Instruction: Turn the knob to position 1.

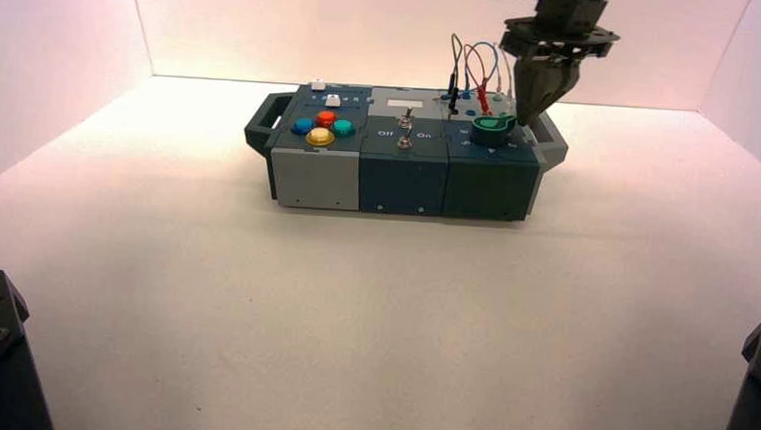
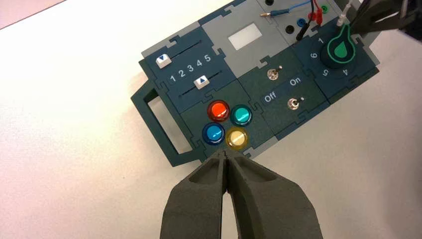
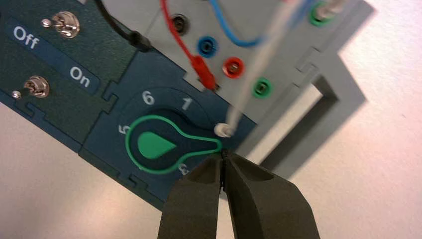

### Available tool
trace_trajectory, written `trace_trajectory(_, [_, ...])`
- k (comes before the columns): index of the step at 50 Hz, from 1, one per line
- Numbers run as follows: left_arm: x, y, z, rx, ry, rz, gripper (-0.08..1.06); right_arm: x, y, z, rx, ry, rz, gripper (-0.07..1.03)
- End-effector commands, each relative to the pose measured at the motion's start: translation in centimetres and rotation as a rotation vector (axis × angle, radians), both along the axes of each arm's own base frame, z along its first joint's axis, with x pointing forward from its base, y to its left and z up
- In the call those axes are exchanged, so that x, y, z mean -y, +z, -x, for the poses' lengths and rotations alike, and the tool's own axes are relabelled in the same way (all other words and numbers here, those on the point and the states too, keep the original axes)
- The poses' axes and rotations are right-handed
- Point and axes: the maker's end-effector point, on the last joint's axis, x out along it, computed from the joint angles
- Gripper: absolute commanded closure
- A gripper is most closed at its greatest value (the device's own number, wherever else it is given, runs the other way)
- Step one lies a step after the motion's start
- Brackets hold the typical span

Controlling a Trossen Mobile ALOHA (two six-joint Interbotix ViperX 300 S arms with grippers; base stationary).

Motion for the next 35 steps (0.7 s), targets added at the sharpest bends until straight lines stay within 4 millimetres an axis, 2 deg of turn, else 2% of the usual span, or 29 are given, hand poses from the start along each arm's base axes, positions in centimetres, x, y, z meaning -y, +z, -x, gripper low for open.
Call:
trace_trajectory(1, [0.2,1.7,-0.5,0.052,-0.005,0.016,1.0,-1.7,1.0,-1.0,0.039,0.043,-0.012,0.98])
trace_trajectory(12, [0.2,1.7,-0.5,0.052,-0.006,0.013,1.0,-2.8,1.4,-1.9,0.06,0.062,-0.018,0.98])
trace_trajectory(26, [0.2,1.6,-0.5,0.049,-0.007,0.012,1.0,-2.8,1.9,-2.4,0.08,0.071,-0.01,0.98])
trace_trajectory(35, [0.2,1.5,-0.6,0.049,-0.006,0.012,1.0,-2.5,3.6,-2.5,0.121,0.073,-0.006,0.98])
